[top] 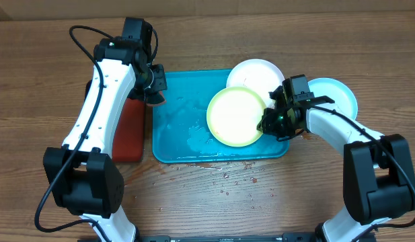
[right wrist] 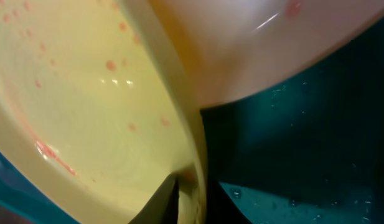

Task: Clean dirty plates on tray and stack at the side

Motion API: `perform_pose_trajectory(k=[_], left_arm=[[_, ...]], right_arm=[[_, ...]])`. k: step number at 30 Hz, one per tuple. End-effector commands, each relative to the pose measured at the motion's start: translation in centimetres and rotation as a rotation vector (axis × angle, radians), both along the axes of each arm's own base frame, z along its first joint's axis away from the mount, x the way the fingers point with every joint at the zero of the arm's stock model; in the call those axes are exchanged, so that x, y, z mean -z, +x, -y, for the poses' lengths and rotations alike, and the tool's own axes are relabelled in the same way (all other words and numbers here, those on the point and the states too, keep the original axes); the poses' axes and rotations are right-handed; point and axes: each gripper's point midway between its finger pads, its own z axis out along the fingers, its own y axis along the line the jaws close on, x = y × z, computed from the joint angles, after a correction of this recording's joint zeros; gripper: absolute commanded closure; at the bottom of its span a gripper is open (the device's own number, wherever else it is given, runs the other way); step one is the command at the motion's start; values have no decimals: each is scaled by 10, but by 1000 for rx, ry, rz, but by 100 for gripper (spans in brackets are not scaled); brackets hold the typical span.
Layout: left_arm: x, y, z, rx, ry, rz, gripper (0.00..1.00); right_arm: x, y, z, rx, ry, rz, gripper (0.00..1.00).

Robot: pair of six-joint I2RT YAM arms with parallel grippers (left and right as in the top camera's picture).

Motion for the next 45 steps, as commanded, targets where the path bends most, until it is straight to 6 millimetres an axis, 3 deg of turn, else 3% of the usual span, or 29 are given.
perform_pose_trajectory(k=[1,3,8,11,15,17,19,24,28,33,39,45], left_arm=[[4,0,-1,-16,7,-9,95],[4,0,-1,-16,7,-9,95],[4,0,-1,-16,7,-10,95],[4,0,-1,-11,9,-10,95],[4,0,-1,-8,9,-9,96],[4,0,-1,-8,10,-9,95],[4,0,-1,4,12,-9,96],[4,0,-1,6,13,-10,96],[4,1,-1,6,12,-8,96],[4,1,-1,6,12,-6,96],[4,1,0,6,12,-6,96],[4,2,0,6,12,-4,96]], right_arm=[[-1,-1,-4,-3,24,-5,91],[-1,-3,-5,2,29,-14,96],[-11,-15,-12,-5,80,-61,96],[-38,-16,-20,-21,136,-21,96],[-99,-4,-13,0,150,140,96],[-129,8,9,104,99,222,96],[-149,19,44,269,6,292,96],[-176,25,149,701,-238,401,96],[-166,21,203,858,-340,369,96],[-120,17,244,946,-379,214,96],[-58,7,257,967,-327,-2,96],[-36,7,247,930,-276,-71,96]])
